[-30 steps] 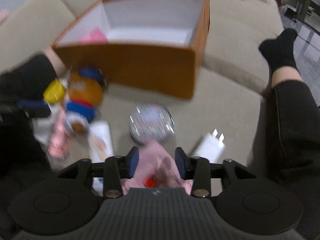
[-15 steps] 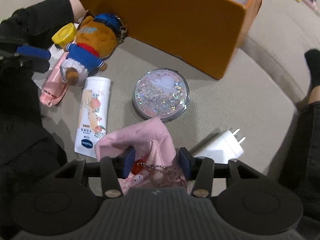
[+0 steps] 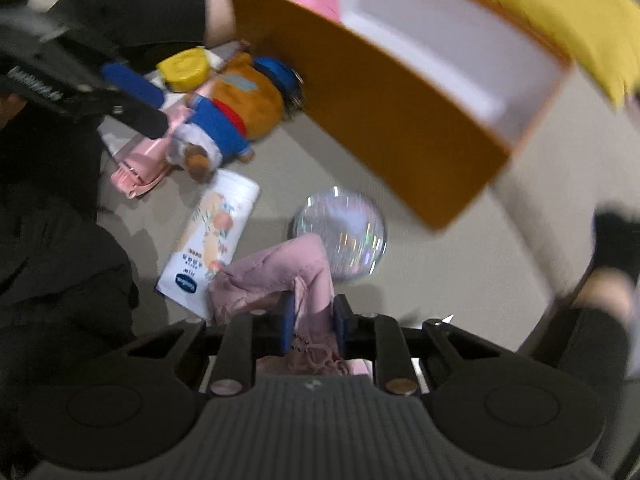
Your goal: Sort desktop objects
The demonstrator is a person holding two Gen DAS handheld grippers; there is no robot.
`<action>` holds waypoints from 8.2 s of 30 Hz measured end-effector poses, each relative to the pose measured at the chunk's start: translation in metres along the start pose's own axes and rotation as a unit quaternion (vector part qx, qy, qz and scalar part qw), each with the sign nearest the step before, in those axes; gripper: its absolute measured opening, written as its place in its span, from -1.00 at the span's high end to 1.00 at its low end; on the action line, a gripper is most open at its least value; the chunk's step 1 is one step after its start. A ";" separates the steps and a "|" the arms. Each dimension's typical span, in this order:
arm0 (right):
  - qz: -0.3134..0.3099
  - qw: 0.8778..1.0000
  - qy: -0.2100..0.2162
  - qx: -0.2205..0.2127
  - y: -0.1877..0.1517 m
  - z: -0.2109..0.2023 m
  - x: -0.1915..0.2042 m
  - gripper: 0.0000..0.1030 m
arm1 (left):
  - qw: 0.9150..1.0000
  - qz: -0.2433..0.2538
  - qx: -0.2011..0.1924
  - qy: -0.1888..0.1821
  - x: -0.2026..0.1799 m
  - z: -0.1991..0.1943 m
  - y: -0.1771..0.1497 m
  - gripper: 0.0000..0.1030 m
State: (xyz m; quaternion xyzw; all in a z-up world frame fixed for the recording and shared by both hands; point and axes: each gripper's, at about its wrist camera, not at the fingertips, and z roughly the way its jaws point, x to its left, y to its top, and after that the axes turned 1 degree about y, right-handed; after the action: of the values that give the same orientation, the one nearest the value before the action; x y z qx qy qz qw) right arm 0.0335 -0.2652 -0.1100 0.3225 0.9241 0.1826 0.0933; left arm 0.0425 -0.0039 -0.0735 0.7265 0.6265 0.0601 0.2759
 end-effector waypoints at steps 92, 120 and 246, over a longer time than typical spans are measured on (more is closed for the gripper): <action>0.427 0.898 -0.041 -0.103 -0.002 0.005 -0.031 0.64 | 0.996 -0.091 0.022 -0.002 0.032 0.048 0.015 0.09; 0.399 0.905 0.087 -0.119 -0.019 0.027 -0.054 0.55 | 0.995 -0.094 0.020 0.016 0.023 0.055 0.017 0.16; 0.466 0.876 0.099 -0.080 0.119 0.037 -0.120 0.46 | 1.000 0.023 -0.017 0.008 0.041 0.051 0.120 0.35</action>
State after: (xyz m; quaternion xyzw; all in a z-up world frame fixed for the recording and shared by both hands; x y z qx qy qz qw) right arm 0.2038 -0.2444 -0.0900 0.6873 0.6537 0.3089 -0.0692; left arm 0.1785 0.0106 -0.0701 0.7355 0.6103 0.0830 0.2823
